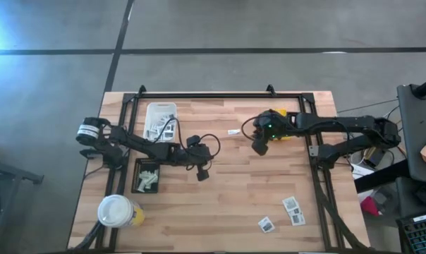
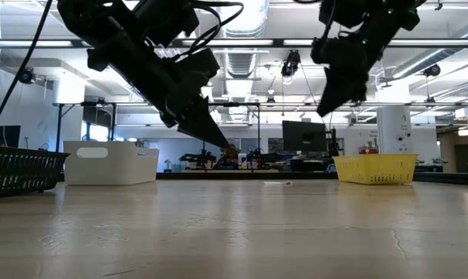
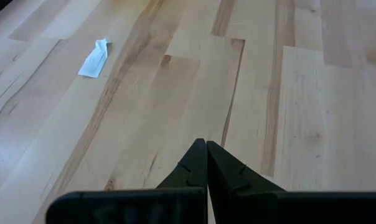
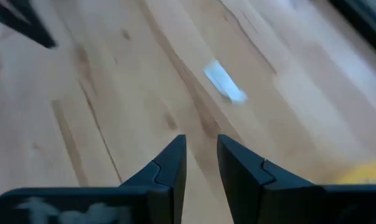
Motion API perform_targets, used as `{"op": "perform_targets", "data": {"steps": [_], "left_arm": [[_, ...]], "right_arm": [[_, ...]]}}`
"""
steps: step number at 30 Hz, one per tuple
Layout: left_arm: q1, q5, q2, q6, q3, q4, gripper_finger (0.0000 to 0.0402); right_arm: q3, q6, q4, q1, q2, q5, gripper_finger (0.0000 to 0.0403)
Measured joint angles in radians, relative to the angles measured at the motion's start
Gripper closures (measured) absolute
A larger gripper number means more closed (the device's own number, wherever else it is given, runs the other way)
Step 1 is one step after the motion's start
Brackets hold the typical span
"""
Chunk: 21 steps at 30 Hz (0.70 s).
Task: Pick & Place First Aid Supplies
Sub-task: Put the green bandage pack into the black bin
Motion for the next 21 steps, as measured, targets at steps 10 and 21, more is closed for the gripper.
{"op": "perform_targets", "data": {"steps": [10, 21], "left_arm": [[-0.010, 0.000, 0.000, -0.001, -0.001, -0.001, 0.0401], [-0.010, 0.000, 0.000, -0.002, -0.017, -0.001, 0.0401]], "right_arm": [[-0.001, -0.245, 0.165, 0.029, 0.075, 0.001, 0.0304], [0.018, -0.562, 0.239, 0.029, 0.235, 0.004, 0.0249]]}}
